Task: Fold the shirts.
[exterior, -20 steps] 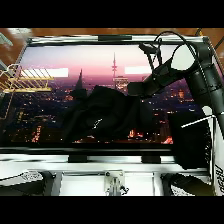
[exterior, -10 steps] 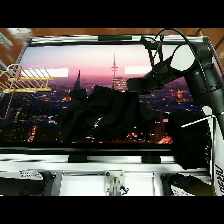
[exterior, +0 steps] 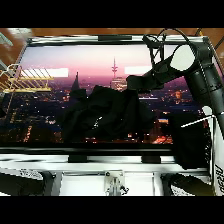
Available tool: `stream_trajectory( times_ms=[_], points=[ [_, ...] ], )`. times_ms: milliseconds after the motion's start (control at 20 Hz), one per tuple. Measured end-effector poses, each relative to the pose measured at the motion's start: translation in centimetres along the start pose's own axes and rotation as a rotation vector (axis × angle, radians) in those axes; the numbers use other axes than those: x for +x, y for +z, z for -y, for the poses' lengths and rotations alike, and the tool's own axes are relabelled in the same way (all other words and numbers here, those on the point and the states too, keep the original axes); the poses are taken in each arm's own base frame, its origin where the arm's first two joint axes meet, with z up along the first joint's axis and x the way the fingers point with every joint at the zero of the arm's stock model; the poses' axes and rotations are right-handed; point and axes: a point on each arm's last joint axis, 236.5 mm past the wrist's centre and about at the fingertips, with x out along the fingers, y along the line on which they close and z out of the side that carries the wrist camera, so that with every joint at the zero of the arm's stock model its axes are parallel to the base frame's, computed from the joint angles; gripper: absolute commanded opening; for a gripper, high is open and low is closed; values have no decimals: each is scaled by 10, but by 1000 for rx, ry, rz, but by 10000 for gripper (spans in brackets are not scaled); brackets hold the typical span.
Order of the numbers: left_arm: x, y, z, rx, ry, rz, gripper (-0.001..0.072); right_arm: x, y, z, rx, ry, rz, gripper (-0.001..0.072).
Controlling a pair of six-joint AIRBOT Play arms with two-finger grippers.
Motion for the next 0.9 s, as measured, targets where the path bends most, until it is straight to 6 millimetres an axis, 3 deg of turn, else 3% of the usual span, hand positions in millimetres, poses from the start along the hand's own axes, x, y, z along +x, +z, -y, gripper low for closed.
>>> stream_trajectory(
  times_ms=[200,300,400,550,700,900],
  points=[
    [9,-1,-4,-11,11,1,591,0,0,0,19,2,1,63],
    [13,-1,-6,-15,16,2,497,0,0,-2,26,7,1,63],
    [19,-3,-7,-17,15,-1,492,0,0,-3,31,11,1,63],
    [24,-3,-6,-15,11,-4,377,0,0,-3,39,15,1,63],
    [27,-2,-4,-10,10,-4,322,0,0,-4,45,19,0,63],
    [31,0,0,-2,-2,-7,52,0,0,-5,45,21,0,63]
  ],
)
